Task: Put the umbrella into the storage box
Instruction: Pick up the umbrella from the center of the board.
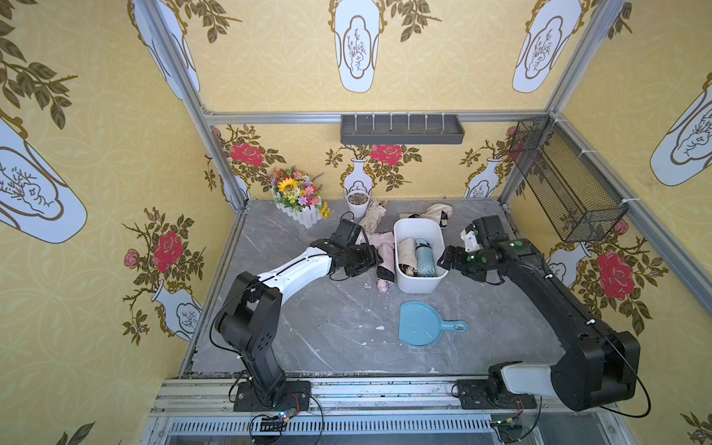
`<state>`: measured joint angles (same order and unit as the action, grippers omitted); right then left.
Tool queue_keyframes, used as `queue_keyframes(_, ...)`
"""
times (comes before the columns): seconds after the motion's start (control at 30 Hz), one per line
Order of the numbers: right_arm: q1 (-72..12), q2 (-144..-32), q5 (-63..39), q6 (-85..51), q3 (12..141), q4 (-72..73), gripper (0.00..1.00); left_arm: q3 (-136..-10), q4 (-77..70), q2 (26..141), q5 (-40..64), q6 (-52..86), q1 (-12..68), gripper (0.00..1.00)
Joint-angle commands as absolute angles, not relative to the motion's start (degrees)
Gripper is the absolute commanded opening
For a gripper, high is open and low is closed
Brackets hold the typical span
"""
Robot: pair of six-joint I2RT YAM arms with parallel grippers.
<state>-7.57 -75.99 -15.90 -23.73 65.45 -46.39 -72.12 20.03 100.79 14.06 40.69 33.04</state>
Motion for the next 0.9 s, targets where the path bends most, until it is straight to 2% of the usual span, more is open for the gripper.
queue_keyframes(0.0, -6.0, -75.5, -19.5, -22.1, 65.5, -45.2, 0.88, -74.3, 18.3, 104.0, 15.1, 40.0, 33.5, 0.64)
queue_keyframes(0.2, -5.2, -75.9, -21.5, -21.7, 65.4, -45.5, 0.88, -77.7, 18.6, 108.6, 13.3, 39.6, 33.6, 0.6)
queue_keyframes(0.63, -5.2, -76.5, -23.1, -21.7, 65.0, -44.6, 0.89, -82.0, 18.4, 117.7, 14.5, 38.9, 33.6, 0.63)
queue_keyframes(0.8, -5.2, -76.7, -23.1, -21.6, 65.1, -45.1, 0.89, -82.2, 17.1, 119.2, 15.8, 39.4, 33.7, 0.57)
queue_keyframes(0.87, -5.1, -76.7, -22.9, -21.6, 65.2, -45.3, 0.89, -82.0, 16.7, 119.5, 16.0, 39.6, 33.7, 0.5)
